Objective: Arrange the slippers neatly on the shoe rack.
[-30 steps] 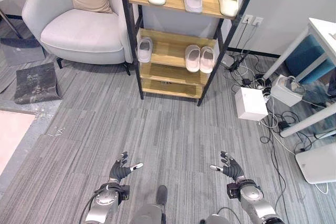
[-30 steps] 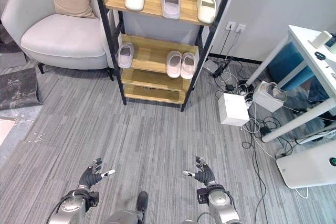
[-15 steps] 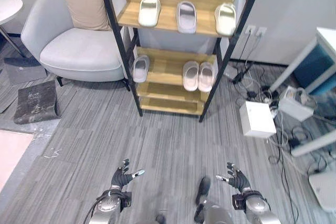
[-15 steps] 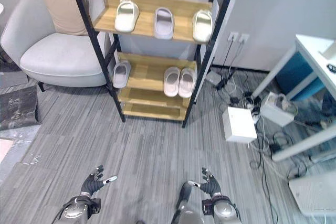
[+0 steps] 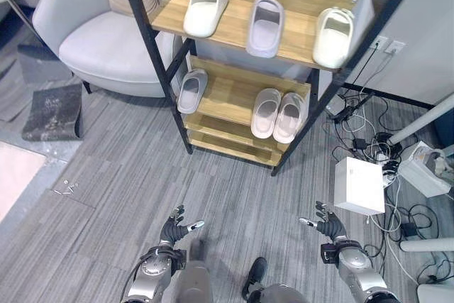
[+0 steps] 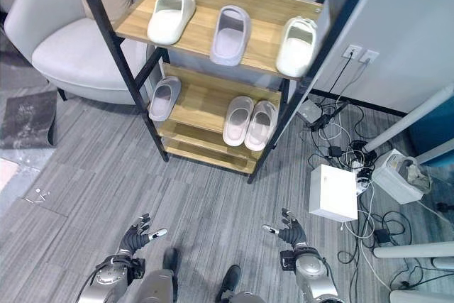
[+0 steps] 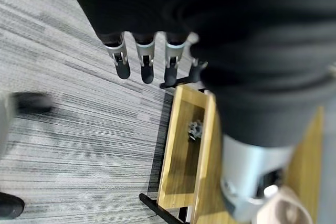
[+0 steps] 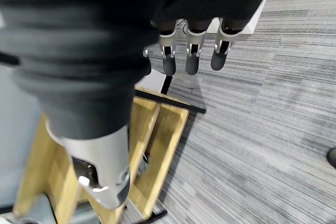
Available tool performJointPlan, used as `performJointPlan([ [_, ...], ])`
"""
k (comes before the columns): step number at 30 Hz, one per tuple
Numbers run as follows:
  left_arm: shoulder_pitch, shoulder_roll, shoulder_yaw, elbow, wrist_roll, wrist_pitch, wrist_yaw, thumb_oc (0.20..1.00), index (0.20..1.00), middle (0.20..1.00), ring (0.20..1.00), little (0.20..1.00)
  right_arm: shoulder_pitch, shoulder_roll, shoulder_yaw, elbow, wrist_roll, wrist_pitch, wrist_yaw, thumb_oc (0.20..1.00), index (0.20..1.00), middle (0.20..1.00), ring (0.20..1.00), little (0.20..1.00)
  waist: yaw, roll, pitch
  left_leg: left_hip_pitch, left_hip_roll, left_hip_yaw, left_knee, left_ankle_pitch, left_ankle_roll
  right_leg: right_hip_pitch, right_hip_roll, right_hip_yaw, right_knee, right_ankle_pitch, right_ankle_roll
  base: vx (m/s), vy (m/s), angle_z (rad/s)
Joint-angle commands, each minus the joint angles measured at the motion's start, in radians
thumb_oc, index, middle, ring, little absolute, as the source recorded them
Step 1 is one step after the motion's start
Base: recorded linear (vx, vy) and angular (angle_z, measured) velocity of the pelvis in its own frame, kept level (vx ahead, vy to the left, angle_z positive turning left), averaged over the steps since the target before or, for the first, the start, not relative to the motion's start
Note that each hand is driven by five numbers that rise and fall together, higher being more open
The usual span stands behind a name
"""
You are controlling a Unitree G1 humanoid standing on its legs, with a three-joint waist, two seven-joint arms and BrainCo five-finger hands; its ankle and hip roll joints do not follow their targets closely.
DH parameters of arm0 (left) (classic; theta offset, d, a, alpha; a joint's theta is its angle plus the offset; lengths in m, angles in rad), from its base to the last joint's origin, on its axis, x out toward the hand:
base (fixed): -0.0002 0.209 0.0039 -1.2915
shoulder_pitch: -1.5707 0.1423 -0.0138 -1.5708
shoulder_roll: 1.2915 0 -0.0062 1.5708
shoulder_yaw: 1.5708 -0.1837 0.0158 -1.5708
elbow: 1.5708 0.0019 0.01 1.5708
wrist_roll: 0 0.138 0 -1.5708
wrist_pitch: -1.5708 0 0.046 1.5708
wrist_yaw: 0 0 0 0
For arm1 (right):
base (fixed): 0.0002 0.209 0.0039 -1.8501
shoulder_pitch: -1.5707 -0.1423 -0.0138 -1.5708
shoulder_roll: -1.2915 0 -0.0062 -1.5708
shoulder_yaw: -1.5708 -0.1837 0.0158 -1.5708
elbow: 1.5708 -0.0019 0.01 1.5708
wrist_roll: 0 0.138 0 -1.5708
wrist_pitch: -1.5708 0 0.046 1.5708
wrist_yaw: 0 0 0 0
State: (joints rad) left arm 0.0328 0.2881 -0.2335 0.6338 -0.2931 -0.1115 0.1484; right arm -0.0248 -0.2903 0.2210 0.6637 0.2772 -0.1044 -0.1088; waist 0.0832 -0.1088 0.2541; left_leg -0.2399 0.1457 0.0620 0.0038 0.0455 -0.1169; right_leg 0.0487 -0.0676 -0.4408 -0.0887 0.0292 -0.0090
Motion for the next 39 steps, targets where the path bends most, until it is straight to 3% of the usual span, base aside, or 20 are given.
performJointPlan([
  [1,0.0,0.048,0.006,-0.056,0.035,-0.018,0.002,1.0,1.0,1.0,1.0,1.0,-0.004,-0.026,-0.007,-0.042,0.012,-0.043,-0.007,1.0,1.0,1.0,1.0,1.0,0.043,0.008,-0.012,-0.005,0.008,0.006,-0.079,0.116,-0.002,0.066,0.0,0.016,0.002,-0.085,0.114,0.27,0.185,0.02],
  [5,0.01,0.055,0.013,-0.064,0.031,-0.023,0.006,1.0,1.0,1.0,1.0,1.0,-0.019,-0.009,0.003,-0.039,-0.004,-0.042,-0.008,1.0,1.0,1.0,1.0,1.0,0.064,0.007,-0.035,0.019,-0.026,-0.039,-0.053,0.116,0.015,0.094,-0.013,0.048,0.039,-0.103,0.129,0.28,0.238,-0.15],
  [7,0.012,0.063,0.013,-0.065,0.027,-0.022,0.003,1.0,1.0,1.0,1.0,1.0,-0.02,-0.001,-0.002,-0.042,-0.004,-0.035,-0.004,1.0,1.0,1.0,1.0,1.0,0.064,-0.003,-0.047,0.018,-0.049,-0.033,-0.013,0.086,0.033,0.097,-0.041,0.067,0.089,-0.117,0.138,0.24,0.26,-0.19],
  [8,0.015,0.072,0.008,-0.069,0.033,-0.022,-0.001,1.0,1.0,1.0,1.0,1.0,-0.015,0.017,-0.004,-0.045,-0.004,-0.033,0.0,1.0,1.0,1.0,1.0,1.0,0.065,-0.008,-0.052,0.026,-0.071,-0.024,0.017,0.055,0.059,0.071,-0.078,0.086,0.199,-0.117,0.155,0.21,0.302,-0.02],
  [12,0.012,0.079,-0.003,-0.078,0.03,-0.024,0.002,1.0,1.0,1.0,1.0,1.0,-0.024,0.034,0.006,-0.057,-0.019,-0.026,0.008,1.0,1.0,1.0,1.0,1.0,0.036,0.011,-0.035,0.102,-0.113,-0.001,0.021,0.0,0.117,-0.048,-0.162,0.125,0.478,0.028,0.212,0.18,0.335,-0.11],
  [15,0.015,0.076,-0.012,-0.08,0.031,-0.023,0.002,1.0,1.0,1.0,1.0,1.0,-0.022,0.043,0.001,-0.048,-0.019,-0.021,0.006,1.0,1.0,1.0,1.0,1.0,0.018,0.035,-0.026,0.148,-0.117,0.005,0.004,-0.025,0.136,-0.099,-0.178,0.125,0.571,0.055,0.21,0.15,0.201,0.01],
  [16,0.015,0.075,-0.014,-0.083,0.031,-0.022,0.0,1.0,1.0,1.0,1.0,1.0,-0.019,0.045,-0.001,-0.044,-0.018,-0.018,0.006,1.0,1.0,1.0,1.0,1.0,0.011,0.039,-0.024,0.168,-0.119,0.005,-0.004,-0.033,0.14,-0.117,-0.18,0.116,0.569,0.058,0.209,0.23,0.103,-0.12],
  [19,0.018,0.072,-0.016,-0.085,0.032,-0.021,-0.014,1.0,1.0,1.0,1.0,1.0,-0.005,0.037,-0.008,-0.043,-0.016,-0.011,0.011,1.0,1.0,1.0,1.0,1.0,-0.005,0.038,-0.019,0.222,-0.138,0.015,-0.029,-0.055,0.133,-0.135,-0.183,0.032,0.351,0.036,0.192,0.25,0.047,-0.32],
  [20,0.019,0.072,-0.016,-0.085,0.032,-0.021,-0.014,1.0,1.0,1.0,1.0,1.0,-0.005,0.037,-0.008,-0.044,-0.016,-0.011,0.011,1.0,1.0,1.0,1.0,1.0,-0.005,0.04,-0.019,0.225,-0.135,0.014,-0.031,-0.056,0.131,-0.129,-0.179,0.03,0.345,0.038,0.191,0.22,-0.08,-0.07],
  [21,0.01,0.072,-0.015,-0.082,0.048,-0.017,-0.021,1.0,1.0,1.0,1.0,1.0,-0.001,0.036,-0.011,-0.052,-0.015,-0.011,0.011,1.0,1.0,1.0,1.0,1.0,-0.014,0.035,-0.021,0.241,-0.135,0.013,-0.032,-0.069,0.119,-0.142,-0.189,0.014,0.214,0.062,0.2,0.15,-0.066,0.12],
  [23,0.01,0.07,-0.01,-0.079,0.057,-0.016,-0.025,1.0,1.0,1.0,1.0,1.0,0.002,0.032,-0.013,-0.055,-0.018,-0.011,0.008,1.0,1.0,1.0,1.0,1.0,-0.02,0.036,-0.022,0.257,-0.131,0.012,-0.027,-0.087,0.111,-0.139,-0.19,0.028,0.153,0.091,0.208,0.26,-0.099,-0.05],
  [27,0.011,0.064,-0.005,-0.074,0.068,-0.019,-0.032,1.0,1.0,1.0,1.0,1.0,0.015,0.032,-0.02,-0.058,-0.021,-0.011,0.007,1.0,1.0,1.0,1.0,1.0,-0.022,0.031,-0.035,0.289,-0.127,0.014,-0.016,-0.118,0.098,-0.128,-0.193,0.013,0.113,0.106,0.212,0.25,-0.109,0.0],
  [31,0.014,0.05,-0.011,-0.055,0.061,-0.017,-0.03,1.0,1.0,1.0,1.0,1.0,0.021,0.014,-0.018,-0.038,-0.005,-0.018,0.01,1.0,1.0,1.0,1.0,1.0,-0.021,0.029,-0.067,0.301,-0.086,0.016,0.074,-0.165,0.057,-0.063,-0.133,0.004,0.066,0.059,0.172,0.25,-0.17,0.0],
  [32,0.013,0.05,-0.011,-0.055,0.061,-0.017,-0.03,1.0,1.0,1.0,1.0,1.0,0.021,0.015,-0.018,-0.037,-0.005,-0.018,0.01,1.0,1.0,1.0,1.0,1.0,-0.024,0.026,-0.07,0.296,-0.089,0.014,0.075,-0.162,0.058,-0.067,-0.136,0.002,0.066,0.06,0.172,0.12,-0.176,-0.26],
  [33,0.01,0.046,-0.016,-0.057,0.053,-0.019,-0.029,1.0,1.0,1.0,1.0,1.0,0.018,0.003,-0.012,-0.038,-0.001,-0.022,0.012,1.0,1.0,1.0,1.0,1.0,-0.017,0.03,-0.056,0.253,-0.077,0.002,0.2,-0.136,0.032,-0.043,-0.117,0.001,0.056,0.038,0.147,0.09,-0.169,-0.08],
  [36,-0.011,0.038,-0.029,-0.059,0.029,-0.031,-0.02,1.0,1.0,1.0,1.0,1.0,0.006,-0.03,-0.011,-0.038,0.006,-0.027,0.008,1.0,1.0,1.0,1.0,1.0,0.001,0.027,-0.019,0.161,-0.094,-0.044,0.355,-0.087,0.008,-0.017,-0.11,-0.012,0.044,0.02,0.122,0.07,-0.156,0.02],
  [39,-0.012,0.03,-0.034,-0.059,0.022,-0.03,-0.018,1.0,1.0,1.0,1.0,1.0,0.0,-0.041,-0.01,-0.03,0.005,-0.025,0.004,1.0,1.0,1.0,1.0,1.0,0.004,0.029,-0.02,0.136,-0.066,-0.025,0.258,-0.096,0.011,-0.002,-0.095,-0.026,0.018,0.002,0.122,0.09,-0.027,-0.07],
])
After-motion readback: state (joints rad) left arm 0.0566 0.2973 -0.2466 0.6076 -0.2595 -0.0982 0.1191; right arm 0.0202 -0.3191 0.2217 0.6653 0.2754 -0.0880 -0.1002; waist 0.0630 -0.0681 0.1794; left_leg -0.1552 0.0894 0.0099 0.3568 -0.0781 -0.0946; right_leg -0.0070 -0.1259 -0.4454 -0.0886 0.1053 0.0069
